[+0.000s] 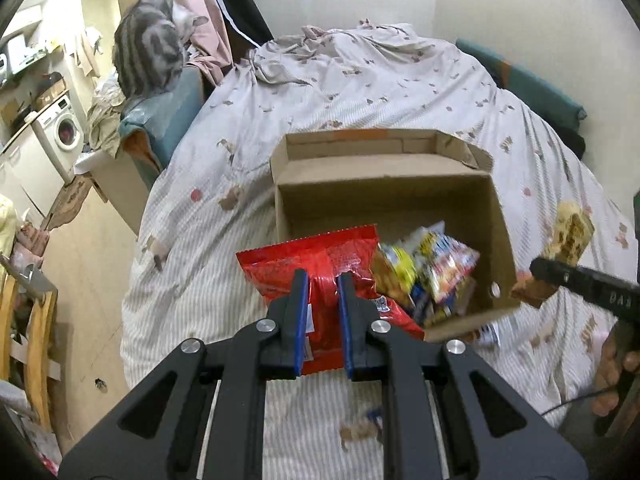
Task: Organize snacks
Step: 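Carry both snacks over the box and open both grippers inside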
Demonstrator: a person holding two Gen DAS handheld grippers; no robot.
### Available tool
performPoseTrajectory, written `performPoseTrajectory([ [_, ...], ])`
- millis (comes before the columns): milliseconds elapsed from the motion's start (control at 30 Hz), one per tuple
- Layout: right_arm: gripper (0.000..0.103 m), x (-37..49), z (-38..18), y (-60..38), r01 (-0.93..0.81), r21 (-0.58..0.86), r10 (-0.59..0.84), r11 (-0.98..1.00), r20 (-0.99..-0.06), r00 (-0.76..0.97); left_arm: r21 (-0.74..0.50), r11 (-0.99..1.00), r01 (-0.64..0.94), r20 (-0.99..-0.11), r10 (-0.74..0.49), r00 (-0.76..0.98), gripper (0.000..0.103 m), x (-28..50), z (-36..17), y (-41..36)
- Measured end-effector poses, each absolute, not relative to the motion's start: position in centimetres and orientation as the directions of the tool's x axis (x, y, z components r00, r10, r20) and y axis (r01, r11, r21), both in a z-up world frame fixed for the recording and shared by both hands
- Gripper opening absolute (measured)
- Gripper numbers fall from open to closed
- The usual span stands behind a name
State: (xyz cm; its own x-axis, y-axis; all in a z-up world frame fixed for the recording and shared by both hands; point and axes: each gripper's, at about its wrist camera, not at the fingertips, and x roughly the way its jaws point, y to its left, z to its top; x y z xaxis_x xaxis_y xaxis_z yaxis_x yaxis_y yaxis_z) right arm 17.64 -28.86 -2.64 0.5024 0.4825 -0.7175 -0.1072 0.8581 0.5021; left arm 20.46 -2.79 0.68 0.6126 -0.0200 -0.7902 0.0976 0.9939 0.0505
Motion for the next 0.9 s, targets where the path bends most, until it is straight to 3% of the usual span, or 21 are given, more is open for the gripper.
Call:
performPoseTrajectory([
  [533,0.034,18.6,-6.9,-27.3,-0.135,0.422,0.429,0.897,-0.751,0.502,0.174,0.977,0.125,-0.721,0.04,0.691,0.012,24.1,-4.1,-4.6],
  [900,0.037,19.4,-8.1,-26.4,-0.166,0.417,0.443,0.894,-0.759,0.478,0.131,0.983,0.127,-0.759,0.017,0.651,0.015,24.0,-4.7,-4.8],
])
